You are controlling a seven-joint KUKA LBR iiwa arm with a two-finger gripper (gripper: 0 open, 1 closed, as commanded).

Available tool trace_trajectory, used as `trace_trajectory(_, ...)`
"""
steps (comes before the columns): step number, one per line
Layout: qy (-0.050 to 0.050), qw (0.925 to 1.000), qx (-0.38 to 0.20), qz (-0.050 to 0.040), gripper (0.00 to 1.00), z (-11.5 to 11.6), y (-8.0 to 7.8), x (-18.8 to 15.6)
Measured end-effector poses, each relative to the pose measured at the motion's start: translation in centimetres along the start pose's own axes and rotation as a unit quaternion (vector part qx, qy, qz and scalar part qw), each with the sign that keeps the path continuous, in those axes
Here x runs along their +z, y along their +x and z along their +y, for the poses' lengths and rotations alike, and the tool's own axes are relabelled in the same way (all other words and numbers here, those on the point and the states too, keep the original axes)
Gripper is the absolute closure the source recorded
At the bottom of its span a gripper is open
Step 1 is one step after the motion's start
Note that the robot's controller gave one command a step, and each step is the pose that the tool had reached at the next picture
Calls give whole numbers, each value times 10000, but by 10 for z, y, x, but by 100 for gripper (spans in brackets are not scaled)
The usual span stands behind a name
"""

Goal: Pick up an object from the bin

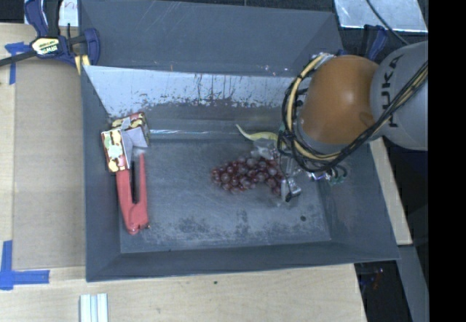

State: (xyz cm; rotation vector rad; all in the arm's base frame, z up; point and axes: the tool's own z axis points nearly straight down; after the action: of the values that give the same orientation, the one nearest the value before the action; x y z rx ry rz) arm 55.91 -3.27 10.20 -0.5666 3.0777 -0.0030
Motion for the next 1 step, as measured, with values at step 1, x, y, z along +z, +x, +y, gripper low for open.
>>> trace_trajectory(1,6,10000,-23,8,0,17,13,-1)
